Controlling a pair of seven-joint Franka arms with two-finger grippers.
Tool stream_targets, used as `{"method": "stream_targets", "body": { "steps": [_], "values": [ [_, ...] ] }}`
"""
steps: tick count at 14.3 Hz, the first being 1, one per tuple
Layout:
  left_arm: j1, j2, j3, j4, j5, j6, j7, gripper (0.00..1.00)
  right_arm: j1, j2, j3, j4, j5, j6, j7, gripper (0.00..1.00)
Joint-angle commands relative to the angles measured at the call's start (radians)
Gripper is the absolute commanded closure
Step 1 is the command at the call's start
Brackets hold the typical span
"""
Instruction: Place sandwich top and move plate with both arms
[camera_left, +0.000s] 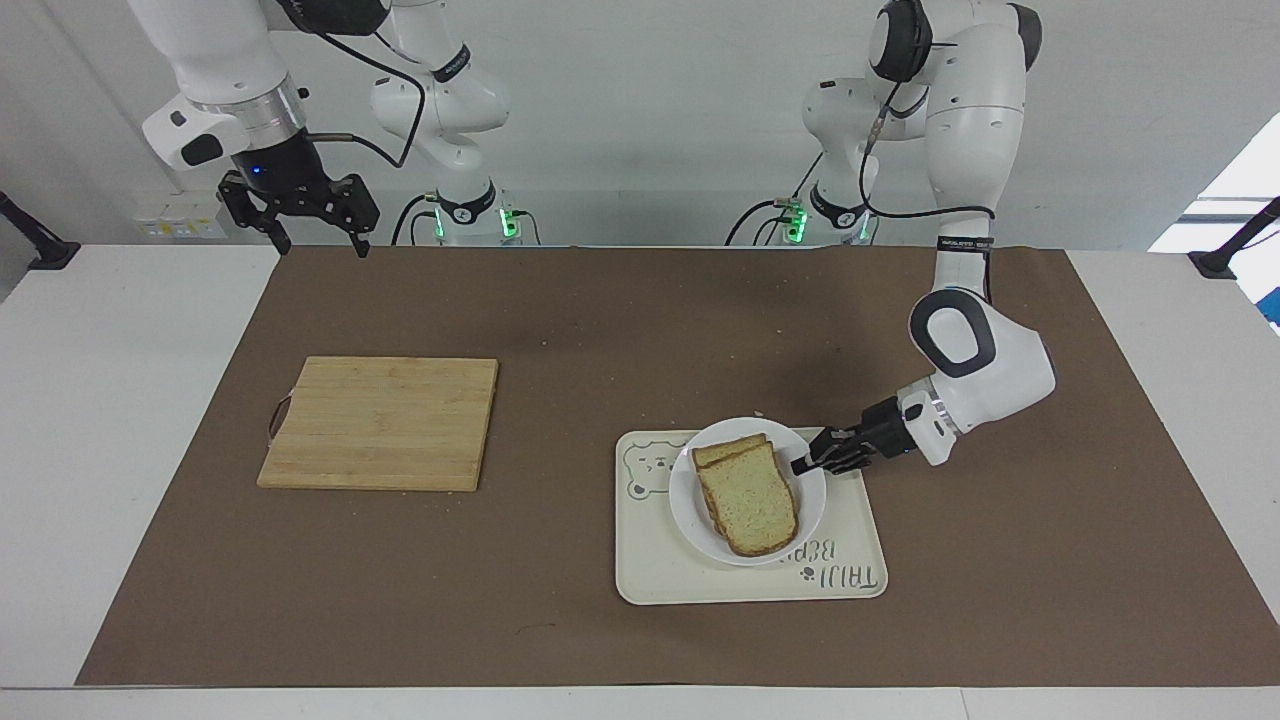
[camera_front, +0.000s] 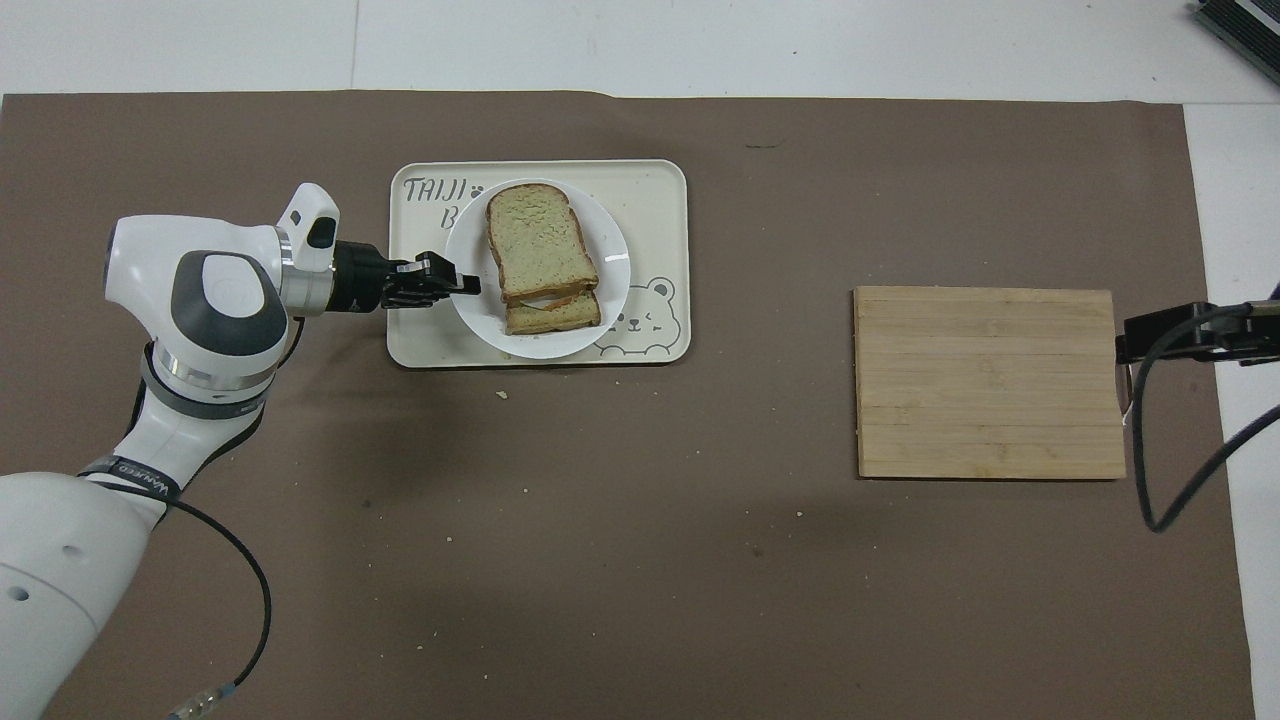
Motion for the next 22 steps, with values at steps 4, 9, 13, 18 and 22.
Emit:
{"method": "stream_targets", "body": {
  "steps": [4,9,13,18,22],
  "values": [
    [-0.034,0.052,0.009,0.082,0.150,0.056,-0.120,0.37,-0.010,-0.011,0.003,-0.014,-0.018,0.005,-0.032,0.00],
    [-0.011,-0.014,0.068,0.116,0.284,0.027,-0.166,0.00,-0.010,-0.016,0.003,-0.021,-0.017,0.005,-0.032,0.00],
    [-0.014,-0.103,0.160,0.119,0.489,-0.098,-0.220,0.00,-0.010,-0.016,0.004,-0.021,-0.017,0.005,-0.031,0.00],
    [-0.017,-0.196,0.165,0.137,0.869,-0.194,-0.338,0.00,-0.010,-0.016,0.003,-0.021,-0.003,0.005,-0.023,0.00],
    [-0.020,-0.294,0.165,0.171,0.973,-0.309,-0.361,0.00,-0.010,-0.016,0.003,-0.021,0.002,0.003,-0.021,0.00]
  ]
}}
